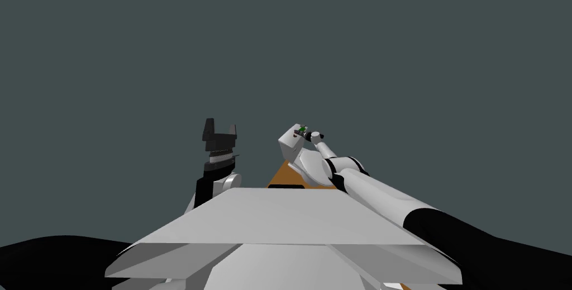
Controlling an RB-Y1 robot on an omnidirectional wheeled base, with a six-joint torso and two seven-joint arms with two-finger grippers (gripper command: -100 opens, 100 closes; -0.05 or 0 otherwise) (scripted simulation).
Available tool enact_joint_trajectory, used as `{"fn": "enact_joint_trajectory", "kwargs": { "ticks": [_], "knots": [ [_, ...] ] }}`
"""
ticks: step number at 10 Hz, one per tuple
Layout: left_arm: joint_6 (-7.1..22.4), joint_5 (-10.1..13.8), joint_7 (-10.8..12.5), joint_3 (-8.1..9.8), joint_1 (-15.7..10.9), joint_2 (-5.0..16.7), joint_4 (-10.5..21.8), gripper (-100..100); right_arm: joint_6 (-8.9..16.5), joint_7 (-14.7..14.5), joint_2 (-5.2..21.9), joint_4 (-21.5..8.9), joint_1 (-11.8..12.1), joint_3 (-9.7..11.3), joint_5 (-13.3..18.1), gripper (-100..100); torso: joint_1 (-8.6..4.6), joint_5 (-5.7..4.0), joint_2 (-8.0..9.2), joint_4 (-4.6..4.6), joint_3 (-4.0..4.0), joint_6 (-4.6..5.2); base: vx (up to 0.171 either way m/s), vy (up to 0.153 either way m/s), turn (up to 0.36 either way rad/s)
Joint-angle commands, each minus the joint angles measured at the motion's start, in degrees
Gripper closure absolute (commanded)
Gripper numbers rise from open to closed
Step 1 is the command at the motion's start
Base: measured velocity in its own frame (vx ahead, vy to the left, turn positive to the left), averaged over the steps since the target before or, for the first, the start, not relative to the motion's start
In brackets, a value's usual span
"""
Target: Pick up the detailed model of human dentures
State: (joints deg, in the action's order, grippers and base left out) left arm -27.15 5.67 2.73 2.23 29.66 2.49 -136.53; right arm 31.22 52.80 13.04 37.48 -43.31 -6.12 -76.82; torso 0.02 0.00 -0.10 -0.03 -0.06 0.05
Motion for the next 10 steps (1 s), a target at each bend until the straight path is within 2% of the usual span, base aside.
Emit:
{"fn": "enact_joint_trajectory", "kwargs": {
  "ticks": [1,3,4,6,7,8,9,10],
  "knots": [
    [0.00,0.00,0.00,0.00,0.00,0.00,0.00,0,0.49,0.07,0.16,-1.99,-0.78,-0.16,-0.97,-100,0.00,0.00,0.00,0.00,0.00,0.00,0.019,0.006,0.015],
    [0.00,0.00,0.00,0.00,0.00,0.00,0.00,0,1.99,1.66,1.03,-5.81,-2.24,-0.05,-2.93,-100,0.02,0.01,0.02,0.01,0.01,0.00,0.029,0.008,0.038],
    [0.00,0.00,0.00,0.00,0.00,0.00,0.00,0,1.99,1.66,1.03,-5.81,-2.24,-0.05,-2.93,-100,0.01,0.01,-0.02,0.00,-0.01,0.00,0.030,0.003,0.013],
    [0.00,0.00,0.00,0.00,0.00,0.00,0.00,0,2.98,2.71,1.73,-8.50,-2.97,0.08,-4.18,-100,0.00,0.00,0.00,0.00,0.00,0.01,0.029,0.006,0.019],
    [0.00,0.00,0.00,0.00,0.00,0.00,0.00,0,2.98,2.71,1.73,-8.50,-2.97,0.08,-4.18,-100,0.00,0.00,-0.01,0.00,-0.01,0.01,0.027,0.002,0.009],
    [0.00,0.00,0.00,0.00,0.00,0.00,0.00,0,3.41,3.15,1.99,-9.88,-2.94,0.24,-4.62,-100,-0.01,0.00,0.00,0.00,0.00,0.00,0.042,0.006,0.023],
    [0.00,0.00,0.00,0.00,0.00,0.00,0.00,0,3.25,3.24,1.98,-8.87,-2.80,0.25,-4.26,-100,0.00,0.00,-0.04,-0.01,-0.02,0.01,0.022,0.003,0.004],
    [0.00,0.00,0.00,0.00,0.00,0.00,0.00,0,3.35,3.30,2.02,-8.98,-2.80,0.26,-4.30,0,0.00,0.00,0.01,0.00,0.00,0.01,0.000,0.000,0.000]
  ]
}}
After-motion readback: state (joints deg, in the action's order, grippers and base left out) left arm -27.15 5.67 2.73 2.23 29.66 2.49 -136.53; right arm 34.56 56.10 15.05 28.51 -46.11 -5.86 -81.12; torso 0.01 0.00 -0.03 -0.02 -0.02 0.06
